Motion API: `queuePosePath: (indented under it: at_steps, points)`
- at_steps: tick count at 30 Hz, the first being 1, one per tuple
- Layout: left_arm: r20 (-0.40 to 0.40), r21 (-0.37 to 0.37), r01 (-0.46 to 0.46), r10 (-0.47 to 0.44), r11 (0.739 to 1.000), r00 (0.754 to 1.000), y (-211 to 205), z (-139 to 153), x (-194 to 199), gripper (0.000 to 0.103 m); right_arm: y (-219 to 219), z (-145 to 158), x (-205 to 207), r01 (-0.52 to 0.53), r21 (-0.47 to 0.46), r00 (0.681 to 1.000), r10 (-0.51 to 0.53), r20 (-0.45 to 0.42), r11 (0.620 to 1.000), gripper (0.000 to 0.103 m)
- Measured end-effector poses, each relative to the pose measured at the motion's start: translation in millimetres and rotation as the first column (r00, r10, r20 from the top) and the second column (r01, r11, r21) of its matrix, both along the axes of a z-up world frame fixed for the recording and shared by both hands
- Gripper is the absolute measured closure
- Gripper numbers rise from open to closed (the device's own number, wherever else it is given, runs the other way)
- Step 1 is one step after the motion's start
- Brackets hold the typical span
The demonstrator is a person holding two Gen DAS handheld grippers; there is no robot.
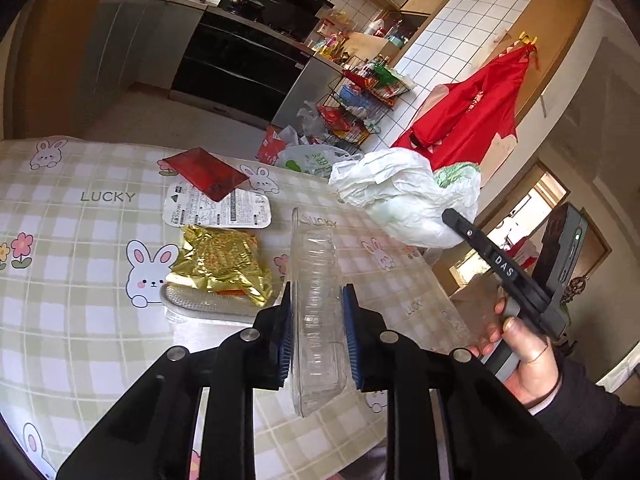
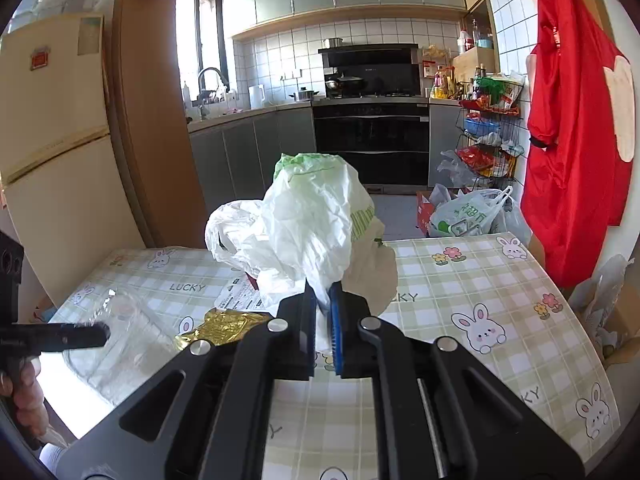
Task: Collect trash
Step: 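Lift the clear container with the left gripper while the right grasps the white plastic bag, then drop the white bag into the bin with the right gripper while the left carries the container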
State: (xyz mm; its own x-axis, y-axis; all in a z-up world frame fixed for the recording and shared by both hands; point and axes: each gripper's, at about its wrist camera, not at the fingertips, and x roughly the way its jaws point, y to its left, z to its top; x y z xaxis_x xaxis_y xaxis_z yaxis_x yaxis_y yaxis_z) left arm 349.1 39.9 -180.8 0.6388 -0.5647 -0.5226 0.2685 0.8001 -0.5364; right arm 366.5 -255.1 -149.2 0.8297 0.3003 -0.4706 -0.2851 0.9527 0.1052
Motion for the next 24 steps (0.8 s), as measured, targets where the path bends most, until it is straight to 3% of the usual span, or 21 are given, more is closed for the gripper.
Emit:
queuePosePath:
  at_steps: [10,15,19,24]
  points:
    - [0.124,-0.064,0.109,-0.1,0.992,0.987,-42,69,-29,0.09,-26,21,-64,0.001,0.094,1.0,-0.004,0.031,0.996,0.093]
    - [0.179,-0.05,0.137,-0.127,0.989,0.976,-56,101,-49,0.09,-35,32,-90,-0.012,0.115,0.999,0.006,0.049,0.993,0.093]
    - [0.231,-0.052,0.11,-0.095,0.993,0.968,-50,125,-72,0.09,-43,38,-108,-0.013,0.157,0.998,0.004,0.058,0.987,0.093]
    - [0.272,-0.097,-0.004,0.03,0.995,0.962,-21,140,-117,0.09,-43,50,-141,-0.038,0.171,0.995,0.022,0.097,0.985,0.093]
